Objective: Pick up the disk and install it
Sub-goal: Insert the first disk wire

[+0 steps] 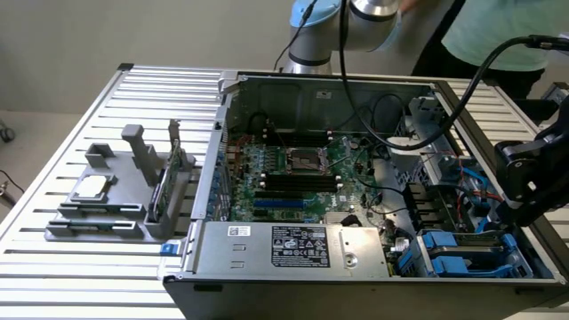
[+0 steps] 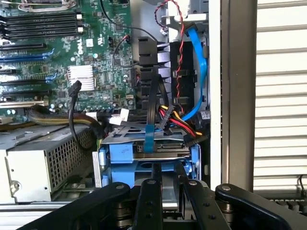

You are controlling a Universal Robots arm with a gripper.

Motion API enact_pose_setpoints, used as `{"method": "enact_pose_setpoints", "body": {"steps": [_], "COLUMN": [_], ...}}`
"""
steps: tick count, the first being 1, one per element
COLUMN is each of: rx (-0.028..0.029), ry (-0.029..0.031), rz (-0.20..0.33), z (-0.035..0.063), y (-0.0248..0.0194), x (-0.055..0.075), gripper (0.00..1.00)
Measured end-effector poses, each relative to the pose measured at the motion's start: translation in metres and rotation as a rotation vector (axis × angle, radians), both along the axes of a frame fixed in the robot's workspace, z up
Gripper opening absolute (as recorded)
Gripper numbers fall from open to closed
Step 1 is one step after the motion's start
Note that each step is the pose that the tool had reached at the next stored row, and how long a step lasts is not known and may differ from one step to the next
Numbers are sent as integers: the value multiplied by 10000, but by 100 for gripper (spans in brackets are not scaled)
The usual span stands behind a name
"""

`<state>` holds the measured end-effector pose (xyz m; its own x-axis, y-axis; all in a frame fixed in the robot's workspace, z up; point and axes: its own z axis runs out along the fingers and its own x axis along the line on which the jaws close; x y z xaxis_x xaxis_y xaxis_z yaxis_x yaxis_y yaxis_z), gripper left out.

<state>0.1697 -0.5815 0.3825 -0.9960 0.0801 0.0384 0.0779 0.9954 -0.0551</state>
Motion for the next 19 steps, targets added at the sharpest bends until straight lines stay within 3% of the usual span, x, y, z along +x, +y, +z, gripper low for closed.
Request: {"method": "enact_pose_setpoints", "body": {"steps": [5, 10, 15, 19], "rx": [29, 99, 189, 198], "ry": [-56, -99, -201, -275], "rz": [-371, -767, -1020, -1326], "z": [-6, -15, -24, -42], "y": [0, 0, 5, 9], "x": [2, 2, 2, 2], "gripper": [25, 25, 25, 25]}}
